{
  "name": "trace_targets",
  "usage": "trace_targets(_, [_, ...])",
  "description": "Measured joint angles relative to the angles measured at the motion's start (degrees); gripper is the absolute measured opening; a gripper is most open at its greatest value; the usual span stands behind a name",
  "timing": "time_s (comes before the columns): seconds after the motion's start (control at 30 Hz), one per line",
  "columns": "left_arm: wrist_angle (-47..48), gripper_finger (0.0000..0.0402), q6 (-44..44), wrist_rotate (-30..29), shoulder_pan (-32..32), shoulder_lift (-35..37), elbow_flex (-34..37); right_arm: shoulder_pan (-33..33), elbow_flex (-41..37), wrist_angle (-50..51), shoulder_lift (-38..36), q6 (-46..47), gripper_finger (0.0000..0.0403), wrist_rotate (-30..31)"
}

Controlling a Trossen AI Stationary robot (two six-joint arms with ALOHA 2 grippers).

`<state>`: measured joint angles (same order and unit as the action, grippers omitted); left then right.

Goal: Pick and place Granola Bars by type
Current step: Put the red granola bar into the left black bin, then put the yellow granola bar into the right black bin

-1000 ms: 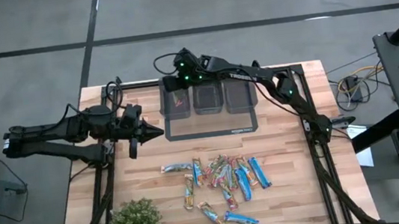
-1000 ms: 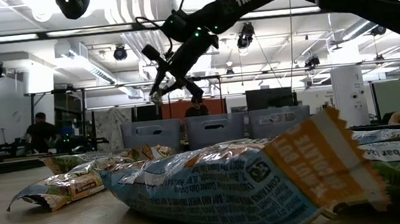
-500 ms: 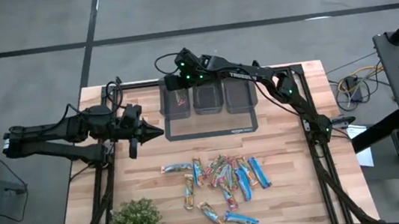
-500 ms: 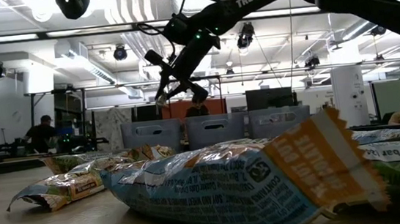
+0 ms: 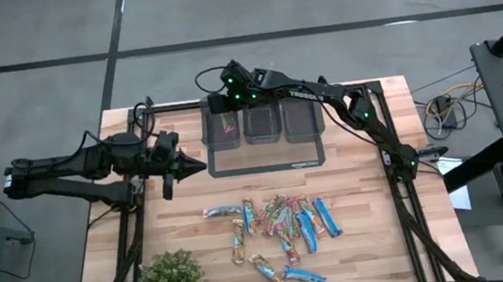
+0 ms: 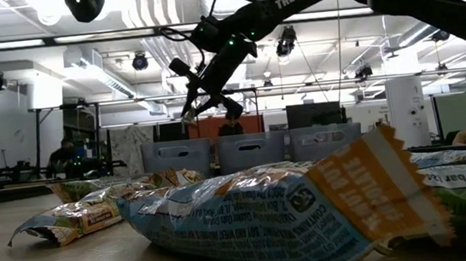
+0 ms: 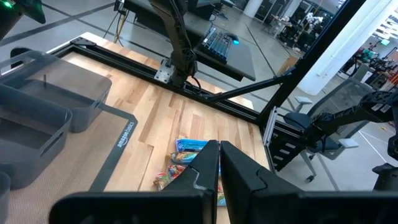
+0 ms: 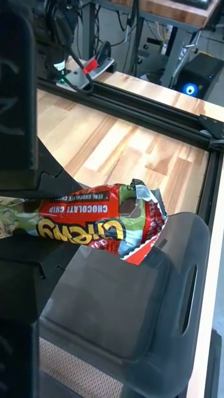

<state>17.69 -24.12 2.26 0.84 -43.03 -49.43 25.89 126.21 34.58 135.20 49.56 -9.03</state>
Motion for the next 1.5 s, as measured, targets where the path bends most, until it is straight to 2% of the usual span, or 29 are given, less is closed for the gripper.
trace_targets(0.23, [0.0,0.0,0.0,0.0,0.0,0.0,0.0,0.0,0.0,0.0,0.0,-0.2,0.0064,-0.4])
trace_targets(0.57, [0.0,0.0,0.0,0.0,0.0,0.0,0.0,0.1,0.0,2.5,0.0,0.2,0.0155,0.5])
trace_targets(0.83, [0.0,0.0,-0.2,0.0,0.0,0.0,0.0,0.0,0.0,2.5,0.0,0.0,0.0195,0.6])
trace_targets(1.17, [0.0,0.0,-0.2,0.0,0.0,0.0,0.0,0.0,0.0,2.5,0.0,-1.3,0.0201,0.1])
trace_targets(1.33, [0.0,0.0,0.0,0.0,0.0,0.0,0.0,-0.1,0.0,2.6,-0.1,-4.0,0.0201,-2.3])
trace_targets(1.5, [0.0,0.0,0.1,0.0,0.0,0.0,0.0,-0.5,0.0,2.7,-0.8,-5.9,0.0186,-3.0])
